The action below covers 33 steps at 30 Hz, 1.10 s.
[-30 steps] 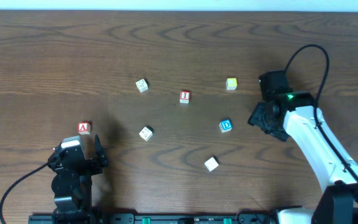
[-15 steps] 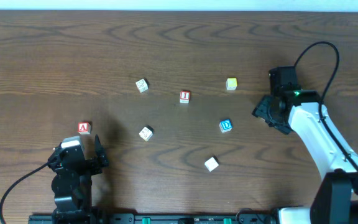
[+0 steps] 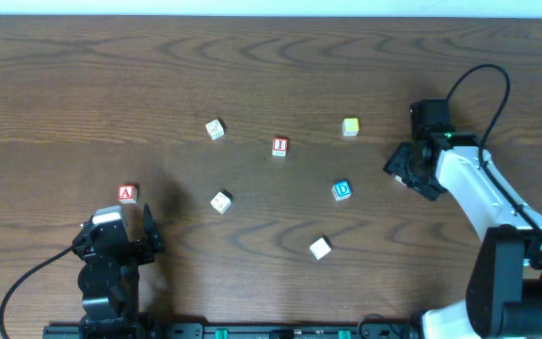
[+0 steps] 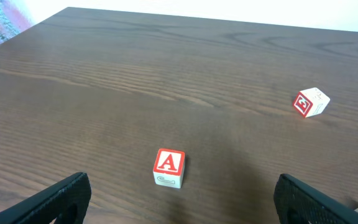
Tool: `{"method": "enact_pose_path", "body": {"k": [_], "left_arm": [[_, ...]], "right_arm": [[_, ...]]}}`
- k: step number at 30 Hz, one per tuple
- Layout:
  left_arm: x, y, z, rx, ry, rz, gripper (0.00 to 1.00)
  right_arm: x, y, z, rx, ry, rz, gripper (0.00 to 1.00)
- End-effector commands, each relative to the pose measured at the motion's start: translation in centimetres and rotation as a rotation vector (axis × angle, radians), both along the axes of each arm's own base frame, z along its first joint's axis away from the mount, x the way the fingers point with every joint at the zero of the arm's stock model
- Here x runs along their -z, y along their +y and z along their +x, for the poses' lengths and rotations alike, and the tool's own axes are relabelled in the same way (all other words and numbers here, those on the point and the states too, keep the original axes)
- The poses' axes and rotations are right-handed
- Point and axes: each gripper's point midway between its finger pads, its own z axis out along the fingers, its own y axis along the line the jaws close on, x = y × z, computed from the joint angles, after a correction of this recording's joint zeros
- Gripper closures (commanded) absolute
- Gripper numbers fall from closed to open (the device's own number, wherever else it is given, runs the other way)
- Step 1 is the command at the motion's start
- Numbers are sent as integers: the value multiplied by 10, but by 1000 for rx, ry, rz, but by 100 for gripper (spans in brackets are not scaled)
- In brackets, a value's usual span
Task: Spell out Ai2
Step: 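Close the right gripper on the blue '2' block and lift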
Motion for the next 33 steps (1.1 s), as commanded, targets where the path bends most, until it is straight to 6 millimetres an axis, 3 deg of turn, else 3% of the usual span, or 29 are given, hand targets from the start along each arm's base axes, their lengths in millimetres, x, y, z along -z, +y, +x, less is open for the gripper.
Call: {"method": "enact_pose_path", "body": {"k": [1, 6, 15, 27, 33], "left_arm": [[9, 1, 0, -9, 16, -14, 5], [9, 1, 0, -9, 16, -14, 5], [9, 1, 0, -9, 16, -14, 5], [9, 1, 0, -9, 16, -14, 5], [9, 1, 0, -9, 16, -14, 5]], "right_arm": [[3, -2, 3, -23, -6, 10, 31], [4, 1, 12, -69, -31, 15, 34], [26, 2, 10, -74, 23, 26, 36], [27, -9, 11, -40, 16, 40, 41], [27, -8, 12, -41, 13, 45, 62]]}}
